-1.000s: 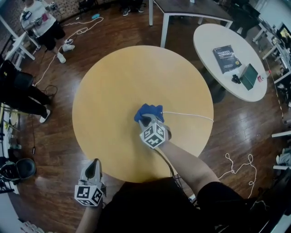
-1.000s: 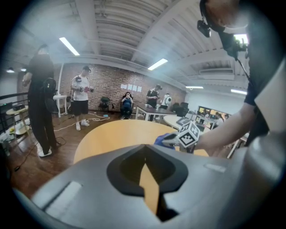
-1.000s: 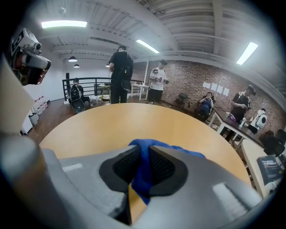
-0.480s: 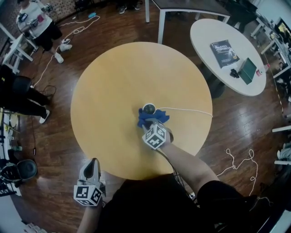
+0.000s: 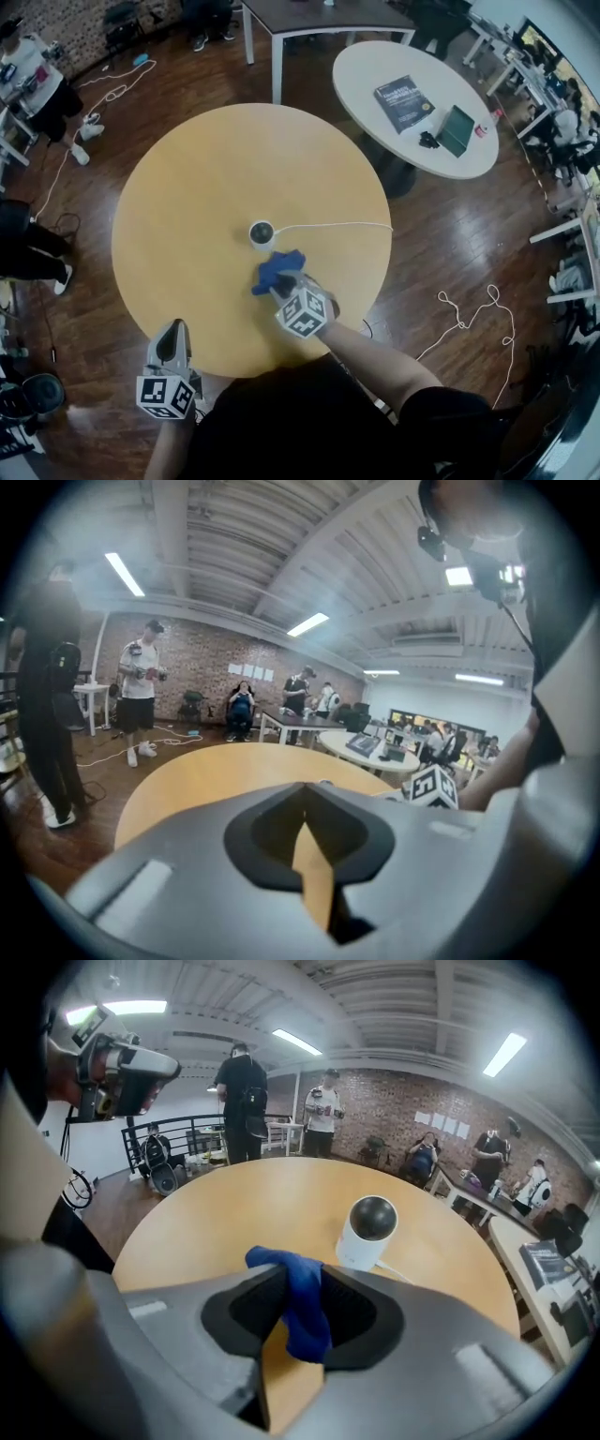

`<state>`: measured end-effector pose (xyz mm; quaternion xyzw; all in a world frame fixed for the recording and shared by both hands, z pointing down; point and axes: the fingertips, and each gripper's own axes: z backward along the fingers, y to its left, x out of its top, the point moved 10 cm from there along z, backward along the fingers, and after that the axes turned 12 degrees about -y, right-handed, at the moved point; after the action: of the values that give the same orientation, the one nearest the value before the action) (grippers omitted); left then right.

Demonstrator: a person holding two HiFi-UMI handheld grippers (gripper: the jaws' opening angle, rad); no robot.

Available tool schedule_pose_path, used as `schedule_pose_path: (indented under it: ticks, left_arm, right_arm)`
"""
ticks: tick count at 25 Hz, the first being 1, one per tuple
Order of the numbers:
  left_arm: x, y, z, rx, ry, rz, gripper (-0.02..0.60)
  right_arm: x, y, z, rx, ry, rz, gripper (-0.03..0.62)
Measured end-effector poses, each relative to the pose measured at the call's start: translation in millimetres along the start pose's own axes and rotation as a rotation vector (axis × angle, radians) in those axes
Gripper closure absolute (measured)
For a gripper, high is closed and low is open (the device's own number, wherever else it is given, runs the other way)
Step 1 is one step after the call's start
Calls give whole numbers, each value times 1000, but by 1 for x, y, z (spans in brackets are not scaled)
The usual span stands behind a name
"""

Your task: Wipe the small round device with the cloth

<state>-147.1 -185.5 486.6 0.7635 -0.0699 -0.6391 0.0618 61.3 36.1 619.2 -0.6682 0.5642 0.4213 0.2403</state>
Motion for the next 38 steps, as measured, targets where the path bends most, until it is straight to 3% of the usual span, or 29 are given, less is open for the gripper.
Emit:
schedule_pose_path:
  ticks: [5, 12, 15, 19, 21, 24, 31, 38]
  left_arm:
    - [-1, -5, -31, -117, -22, -12, 578]
    - [-2, -33, -76, -318, -47, -44, 578]
    - [0, -38, -86, -376, -41, -43, 578]
    - [-4, -41, -89, -400, -26, -36, 578]
    - [-5, -46, -91, -418, -27, -41, 578]
    - [-4, -46, -84, -435, -31, -42, 578]
    - [-12, -33, -60, -382, -23, -25, 578]
    - [-16, -30, -51, -356, -36, -31, 578]
  right_arm:
    - [2, 10, 36, -53, -52, -62, 474]
    - [14, 17, 101, -202, -227, -119, 474]
    - [20, 18, 114, -243, -192, -110, 474]
    - [16, 16, 115, -273, -185, -201, 477]
    - [14, 16, 122, -295, -219, -237, 591]
    - [13, 24, 129, -337, -225, -262, 592]
    - [0, 18, 111, -376, -175, -374, 592]
    - [-7, 21, 98, -324, -146, -426, 592]
